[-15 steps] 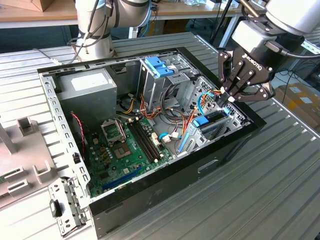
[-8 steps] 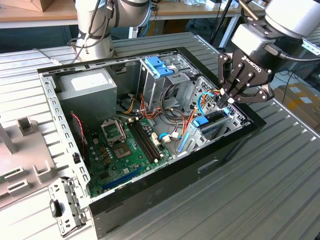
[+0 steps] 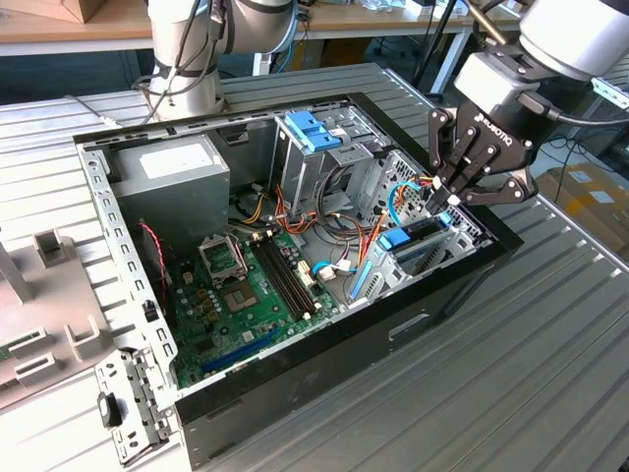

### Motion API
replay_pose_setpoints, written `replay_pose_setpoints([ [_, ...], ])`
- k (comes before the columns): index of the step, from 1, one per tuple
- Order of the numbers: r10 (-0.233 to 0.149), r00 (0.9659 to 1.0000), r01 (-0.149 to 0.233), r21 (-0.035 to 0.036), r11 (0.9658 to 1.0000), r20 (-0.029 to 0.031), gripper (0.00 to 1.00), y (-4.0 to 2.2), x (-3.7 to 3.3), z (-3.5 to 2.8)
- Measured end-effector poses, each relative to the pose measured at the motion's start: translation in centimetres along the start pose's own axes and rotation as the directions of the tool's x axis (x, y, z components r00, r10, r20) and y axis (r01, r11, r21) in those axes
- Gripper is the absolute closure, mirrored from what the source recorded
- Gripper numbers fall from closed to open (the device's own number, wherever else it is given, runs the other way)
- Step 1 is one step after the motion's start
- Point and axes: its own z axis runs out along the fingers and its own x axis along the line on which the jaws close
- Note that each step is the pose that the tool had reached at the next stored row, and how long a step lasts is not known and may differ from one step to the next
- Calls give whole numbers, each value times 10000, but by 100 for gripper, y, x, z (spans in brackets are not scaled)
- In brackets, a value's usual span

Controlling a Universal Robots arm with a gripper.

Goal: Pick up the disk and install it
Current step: 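Insert the disk into the insertion slot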

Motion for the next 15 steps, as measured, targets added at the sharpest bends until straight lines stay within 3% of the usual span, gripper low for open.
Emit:
replay_pose_setpoints([
  [8, 0, 10000, 0, 0, 10000, 1, 89, -39, 5, 43],
  [15, 1, 10000, -1, -1, 10000, 1, 89, -110, 10, 78],
])
